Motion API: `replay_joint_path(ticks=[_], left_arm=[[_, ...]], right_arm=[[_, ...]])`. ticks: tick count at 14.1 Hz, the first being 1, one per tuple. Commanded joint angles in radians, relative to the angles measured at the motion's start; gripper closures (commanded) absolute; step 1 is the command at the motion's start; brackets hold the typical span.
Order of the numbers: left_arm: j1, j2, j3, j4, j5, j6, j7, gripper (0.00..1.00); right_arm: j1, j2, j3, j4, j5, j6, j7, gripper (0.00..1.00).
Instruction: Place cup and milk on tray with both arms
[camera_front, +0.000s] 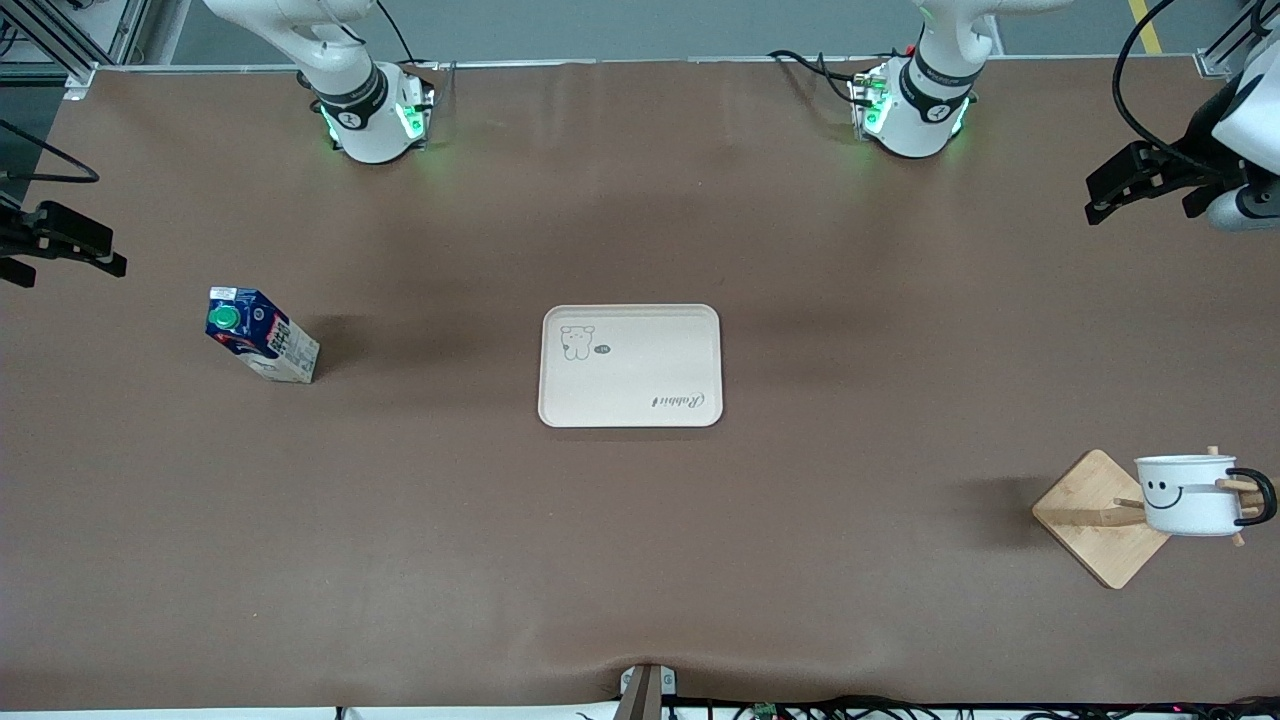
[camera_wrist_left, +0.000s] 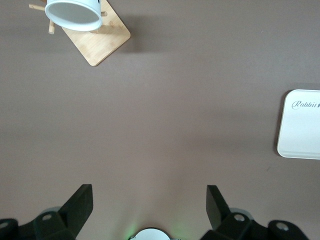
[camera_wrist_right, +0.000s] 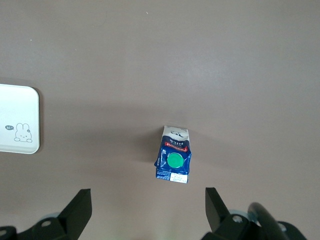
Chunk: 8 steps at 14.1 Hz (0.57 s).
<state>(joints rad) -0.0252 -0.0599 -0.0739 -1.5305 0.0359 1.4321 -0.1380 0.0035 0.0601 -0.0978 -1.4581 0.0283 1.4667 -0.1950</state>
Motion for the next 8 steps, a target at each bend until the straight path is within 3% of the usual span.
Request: replay_joint_path(ticks=[1, 4, 8], left_arm=[[0.002, 0.025, 0.009, 0.023, -0.007, 0.007, -0.002, 0.00], [0.037, 0.045, 0.014, -0.003, 0.007, 0.097, -0.005, 0.00], [0.096, 0.052, 0.014, -0.115, 0.009, 0.318, -0.005, 0.00]], right_arm=[[-0.011, 0.018, 0.009, 0.028, 0.004, -0.017, -0.006, 0.00], [-0.010, 0.023, 0.009, 0.028, 0.004, -0.019, -0.004, 0.00], [-0.005, 0.036, 0.010, 0.028, 0.007, -0.017, -0.004, 0.00]])
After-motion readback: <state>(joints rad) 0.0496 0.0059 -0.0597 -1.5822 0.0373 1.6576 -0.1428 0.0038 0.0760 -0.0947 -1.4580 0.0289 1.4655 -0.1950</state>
